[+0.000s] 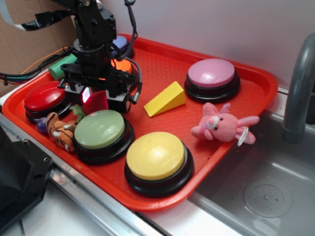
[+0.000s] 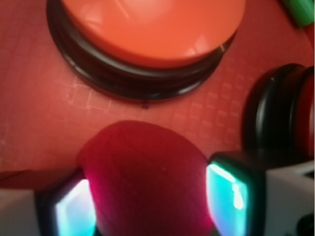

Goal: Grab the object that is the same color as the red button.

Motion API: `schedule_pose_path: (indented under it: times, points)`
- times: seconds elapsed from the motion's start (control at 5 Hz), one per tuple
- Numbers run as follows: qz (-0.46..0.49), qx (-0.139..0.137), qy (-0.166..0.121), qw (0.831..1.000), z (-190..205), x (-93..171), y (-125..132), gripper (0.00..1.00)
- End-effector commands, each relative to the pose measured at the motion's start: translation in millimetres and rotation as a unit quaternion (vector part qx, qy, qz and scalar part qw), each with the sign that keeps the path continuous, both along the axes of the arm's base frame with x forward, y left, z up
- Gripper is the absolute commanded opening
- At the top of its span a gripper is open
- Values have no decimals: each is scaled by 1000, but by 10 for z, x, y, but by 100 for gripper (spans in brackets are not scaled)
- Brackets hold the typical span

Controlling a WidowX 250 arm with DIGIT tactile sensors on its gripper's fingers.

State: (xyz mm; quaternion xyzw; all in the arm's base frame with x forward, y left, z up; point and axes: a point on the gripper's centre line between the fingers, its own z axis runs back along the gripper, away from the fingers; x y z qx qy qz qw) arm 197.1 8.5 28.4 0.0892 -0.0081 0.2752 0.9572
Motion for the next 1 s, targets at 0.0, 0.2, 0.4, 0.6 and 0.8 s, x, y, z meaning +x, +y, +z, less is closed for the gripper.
schedule_pose_path:
  times: [0.0, 0.2, 0.4, 0.6, 0.8]
  points:
    - [14, 0, -12, 1000, 7, 38, 49, 0]
    - [20, -11, -27, 999, 163, 45, 61, 0]
    - [18, -21, -58, 998, 474, 59, 97, 0]
    - [-11, -39, -67, 997, 786, 75, 158, 0]
    - [-57, -50, -71, 995, 1022, 82, 184, 0]
